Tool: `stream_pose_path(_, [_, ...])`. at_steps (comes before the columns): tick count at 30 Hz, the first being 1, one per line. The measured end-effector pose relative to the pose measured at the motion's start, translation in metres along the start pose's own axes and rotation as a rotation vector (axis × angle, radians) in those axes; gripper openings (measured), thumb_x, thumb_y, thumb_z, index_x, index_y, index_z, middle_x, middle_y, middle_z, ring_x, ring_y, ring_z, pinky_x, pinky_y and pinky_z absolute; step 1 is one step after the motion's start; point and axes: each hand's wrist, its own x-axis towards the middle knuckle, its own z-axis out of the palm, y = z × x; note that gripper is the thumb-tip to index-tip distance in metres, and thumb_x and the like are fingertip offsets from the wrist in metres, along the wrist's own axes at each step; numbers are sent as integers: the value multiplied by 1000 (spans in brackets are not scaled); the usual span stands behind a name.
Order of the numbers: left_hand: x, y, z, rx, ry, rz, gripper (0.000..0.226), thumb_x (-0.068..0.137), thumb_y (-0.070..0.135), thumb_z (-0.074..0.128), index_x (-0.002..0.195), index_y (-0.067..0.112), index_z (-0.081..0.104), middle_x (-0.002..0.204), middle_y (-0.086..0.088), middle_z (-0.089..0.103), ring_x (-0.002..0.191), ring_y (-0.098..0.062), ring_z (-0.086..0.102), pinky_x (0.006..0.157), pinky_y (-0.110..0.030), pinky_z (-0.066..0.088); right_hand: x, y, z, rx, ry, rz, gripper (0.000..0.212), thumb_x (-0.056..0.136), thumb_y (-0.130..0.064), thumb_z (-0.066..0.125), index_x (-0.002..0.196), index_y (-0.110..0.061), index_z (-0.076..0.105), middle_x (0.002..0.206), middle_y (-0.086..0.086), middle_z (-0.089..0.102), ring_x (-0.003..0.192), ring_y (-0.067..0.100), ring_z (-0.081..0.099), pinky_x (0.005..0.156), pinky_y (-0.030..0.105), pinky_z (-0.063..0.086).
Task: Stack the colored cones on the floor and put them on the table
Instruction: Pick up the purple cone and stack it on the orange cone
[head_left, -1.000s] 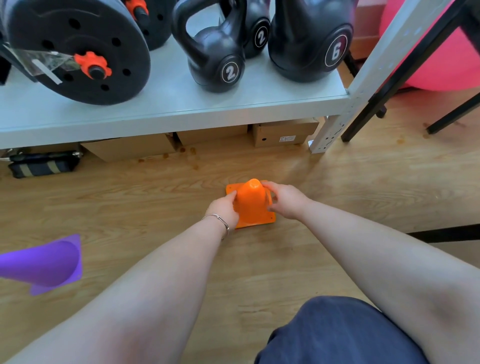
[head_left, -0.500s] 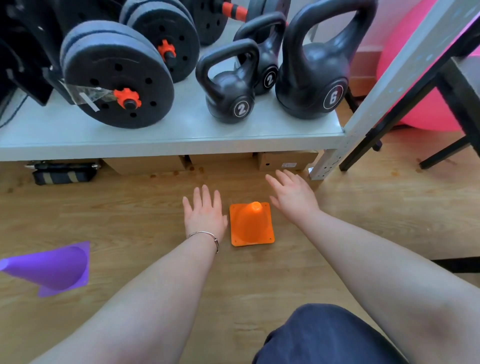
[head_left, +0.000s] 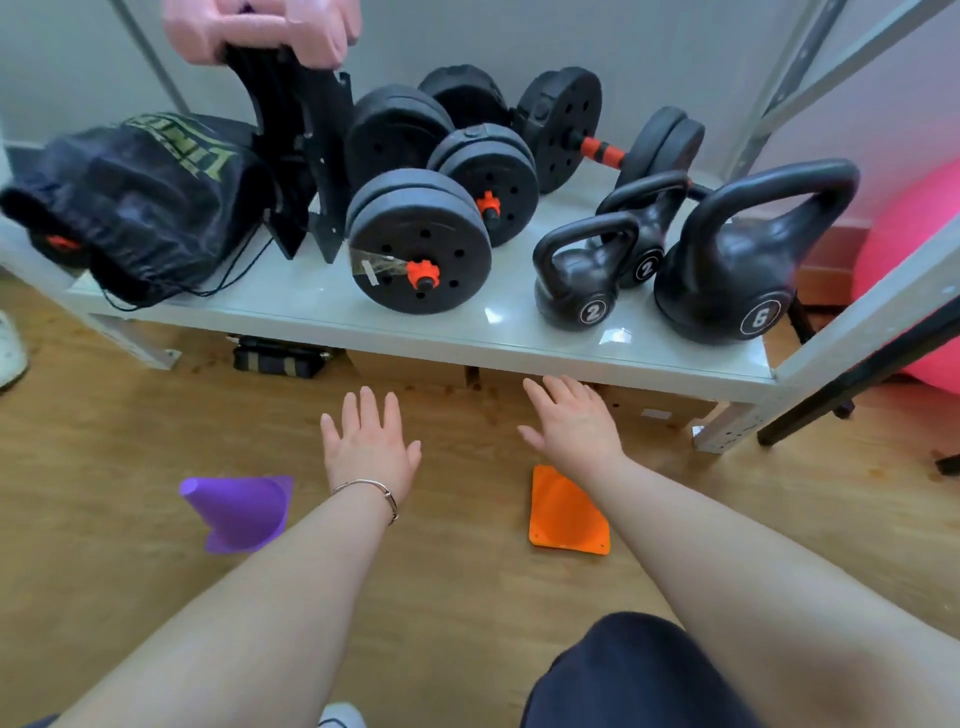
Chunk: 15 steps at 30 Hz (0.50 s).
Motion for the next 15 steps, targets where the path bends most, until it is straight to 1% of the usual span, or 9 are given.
stream_pose_path(8, [-25, -91, 16, -2, -43, -189, 73, 91, 57, 38, 151, 22, 17, 160, -10, 16, 148, -29, 12, 116, -53, 18, 35, -88, 3, 5, -62, -213, 62, 96, -50, 46, 150, -25, 31, 153, 7, 41, 144, 29, 34, 118, 43, 27])
stream_pose_path(12, [-29, -129, 17, -50, -49, -326, 72, 91, 56, 37, 151, 21, 16, 159, -10, 17, 147, -28, 12, 116, -53, 18, 49, -137, 5, -13, -83, -308, 62, 95, -51, 48, 150, -25, 31, 152, 7, 42, 143, 30, 35, 118, 44, 29])
stream_pose_path(15, [-31, -156, 21, -112, -37, -391, 71, 91, 56, 38, 150, 21, 17, 159, -10, 19, 147, -28, 13, 117, -52, 17, 56, -175, 8, 0, -99, -349, 64, 95, -52, 49, 150, -27, 30, 153, 6, 41, 144, 29, 34, 118, 44, 30])
